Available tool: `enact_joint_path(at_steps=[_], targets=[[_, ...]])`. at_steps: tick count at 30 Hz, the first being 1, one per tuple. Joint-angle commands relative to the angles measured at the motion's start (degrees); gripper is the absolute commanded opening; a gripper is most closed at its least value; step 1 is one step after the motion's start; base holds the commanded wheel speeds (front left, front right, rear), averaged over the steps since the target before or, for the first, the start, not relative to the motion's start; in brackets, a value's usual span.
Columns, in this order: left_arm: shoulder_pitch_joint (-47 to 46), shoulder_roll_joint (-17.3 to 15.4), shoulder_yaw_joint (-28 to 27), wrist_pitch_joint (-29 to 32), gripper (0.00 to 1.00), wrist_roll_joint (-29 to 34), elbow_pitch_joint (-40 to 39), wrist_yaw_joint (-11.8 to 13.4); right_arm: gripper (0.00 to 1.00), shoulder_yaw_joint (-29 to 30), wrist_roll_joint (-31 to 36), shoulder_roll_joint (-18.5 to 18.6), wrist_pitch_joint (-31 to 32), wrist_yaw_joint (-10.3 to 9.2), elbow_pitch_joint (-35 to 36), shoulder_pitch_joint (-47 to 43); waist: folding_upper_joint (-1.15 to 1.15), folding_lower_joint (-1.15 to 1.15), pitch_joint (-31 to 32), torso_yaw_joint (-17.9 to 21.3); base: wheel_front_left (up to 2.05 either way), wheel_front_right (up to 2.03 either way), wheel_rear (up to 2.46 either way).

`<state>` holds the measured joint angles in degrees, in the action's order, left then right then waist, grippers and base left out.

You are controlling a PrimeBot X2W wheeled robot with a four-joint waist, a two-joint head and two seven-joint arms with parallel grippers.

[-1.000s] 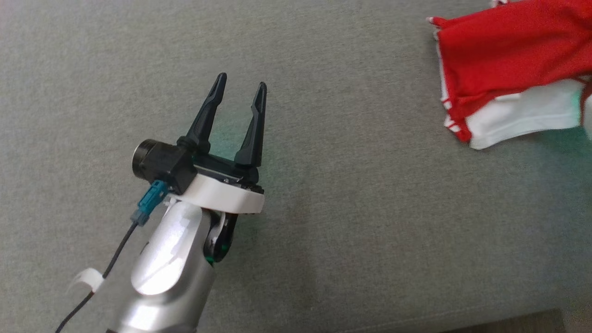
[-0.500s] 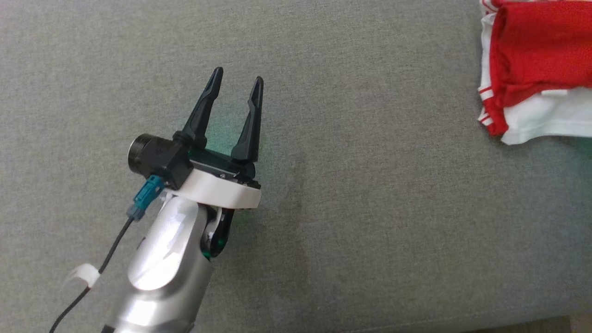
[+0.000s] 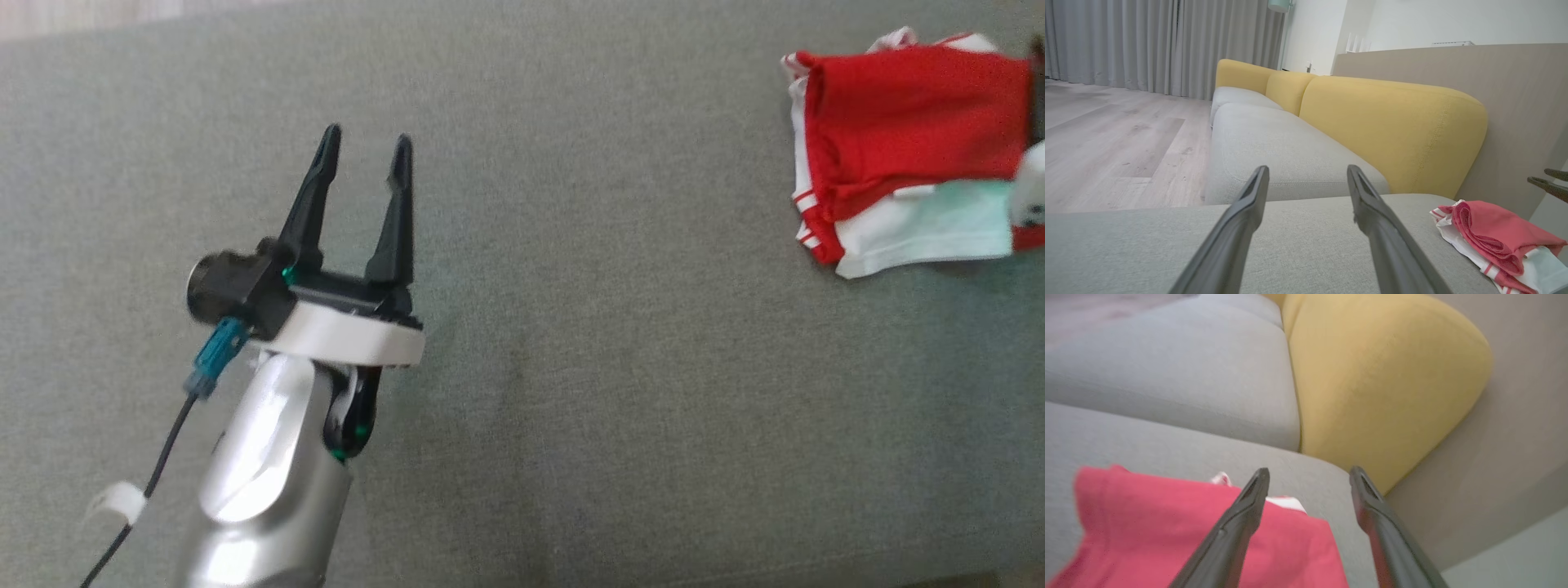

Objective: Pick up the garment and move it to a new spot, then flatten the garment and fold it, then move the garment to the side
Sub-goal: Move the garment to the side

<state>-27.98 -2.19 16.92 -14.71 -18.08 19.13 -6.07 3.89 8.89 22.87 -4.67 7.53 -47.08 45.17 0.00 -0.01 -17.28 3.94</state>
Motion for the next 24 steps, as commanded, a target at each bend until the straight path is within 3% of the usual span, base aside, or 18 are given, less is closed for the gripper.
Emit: enact_joint_path(at_steps=[1, 13, 24], targets=[[0.65, -0.69, -2.51, -0.29, 1.00, 0.49, -2.05, -0.24, 1.00, -1.10, -1.01, -0.64, -1.21, -0.04, 2.97, 1.10, 0.00, 0.01, 2.17, 0.16, 0.00, 0.00, 0.00], [7.21, -0.69, -8.53, -0.29, 1.00, 0.36, -3.85, 0.22, 1.00, -4.45, -9.87, -10.23, -3.50, -0.04, 17.20, -4.38, 0.00, 0.01, 10.18, -1.52, 0.00, 0.00, 0.00], [13.77, -0.69, -11.35, -0.29, 1.00, -0.73, -4.05, 0.56, 1.00, -3.90, -14.46, -19.55, -2.73, -0.04, 25.67, -22.11, 0.00, 0.01, 14.00, -3.27, 0.00, 0.00, 0.00]])
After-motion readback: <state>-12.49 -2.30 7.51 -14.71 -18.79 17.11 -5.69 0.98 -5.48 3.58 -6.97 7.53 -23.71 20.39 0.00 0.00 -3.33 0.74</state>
